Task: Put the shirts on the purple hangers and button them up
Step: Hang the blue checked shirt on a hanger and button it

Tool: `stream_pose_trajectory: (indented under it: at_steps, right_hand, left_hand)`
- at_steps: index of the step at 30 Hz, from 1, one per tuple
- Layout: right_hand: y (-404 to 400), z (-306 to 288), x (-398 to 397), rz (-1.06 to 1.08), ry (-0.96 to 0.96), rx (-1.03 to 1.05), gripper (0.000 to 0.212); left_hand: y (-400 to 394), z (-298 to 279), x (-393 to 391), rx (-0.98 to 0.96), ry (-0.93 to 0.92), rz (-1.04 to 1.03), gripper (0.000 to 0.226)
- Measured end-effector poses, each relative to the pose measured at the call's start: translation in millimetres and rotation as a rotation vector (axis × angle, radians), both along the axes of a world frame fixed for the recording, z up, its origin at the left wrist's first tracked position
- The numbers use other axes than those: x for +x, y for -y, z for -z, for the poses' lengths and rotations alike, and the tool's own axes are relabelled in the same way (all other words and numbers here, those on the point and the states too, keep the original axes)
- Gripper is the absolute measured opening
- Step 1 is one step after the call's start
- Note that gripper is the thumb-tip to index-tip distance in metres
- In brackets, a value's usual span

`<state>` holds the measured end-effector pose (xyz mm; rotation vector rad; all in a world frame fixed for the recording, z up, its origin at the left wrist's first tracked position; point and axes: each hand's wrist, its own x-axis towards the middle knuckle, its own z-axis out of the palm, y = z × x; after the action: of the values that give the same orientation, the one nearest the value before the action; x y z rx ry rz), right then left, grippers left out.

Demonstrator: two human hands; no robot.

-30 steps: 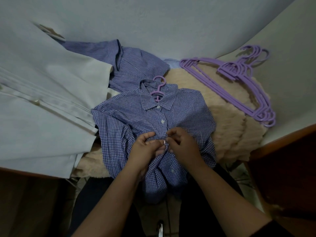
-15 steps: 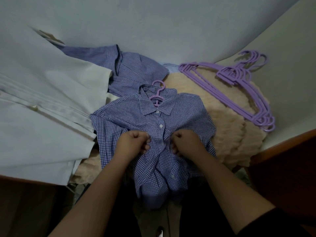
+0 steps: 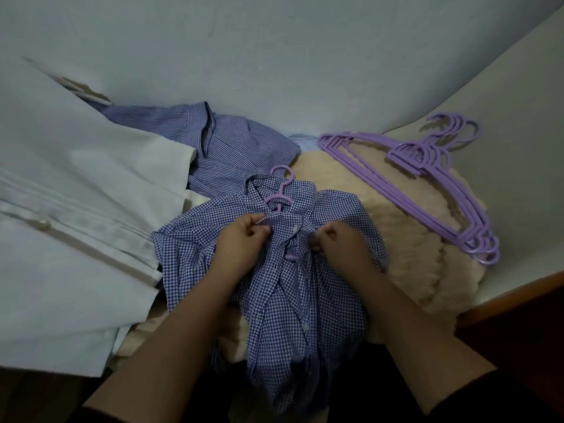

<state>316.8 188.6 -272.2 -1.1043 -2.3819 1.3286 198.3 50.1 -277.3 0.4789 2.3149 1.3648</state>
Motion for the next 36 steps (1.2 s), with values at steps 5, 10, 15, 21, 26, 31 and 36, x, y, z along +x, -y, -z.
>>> stream_pose_trajectory:
  at_steps: [5, 10, 15, 21, 26, 31, 36]
  right_hand:
    - [27.5, -9.1, 33.4, 0.013, -0.070, 0.096, 0.018]
    - [62.6, -9.1, 53.8, -0.042, 0.008, 0.056, 0.019]
    - [72.2, 0.4, 56.6, -0.048, -0.005, 0.086, 0.016]
    - [74.8, -5.1, 57.6, 0.094, -0.173, -0.198, 0.022]
    - [80.8, -3.6, 59.9, 0.224, -0.262, -0.425, 0.029]
    - [82.5, -3.2, 60.6, 0.185, -0.277, -0.447, 0.033]
    - [81.0, -6.8, 60.1, 0.180, -0.286, -0.431, 0.031]
  left_hand:
    - [20.4, -7.4, 30.1, 0.099, -0.089, -0.035, 0.057]
    - [44.4, -8.9, 74.9, 0.069, -0.140, -0.018, 0.055]
    - [51.3, -3.4, 98.9, 0.045, -0.060, -0.008, 0.058]
    - [47.7, -9.1, 102.1, 0.111, 0.066, -0.109, 0.060]
    - [45.4, -6.7, 113.1, 0.185, 0.199, -0.152, 0.062]
    - [47.4, -5.0, 116.8, 0.279, 0.337, -0.223, 0.060]
    - [46.7, -5.8, 115.9, 0.329, 0.398, -0.225, 0.061]
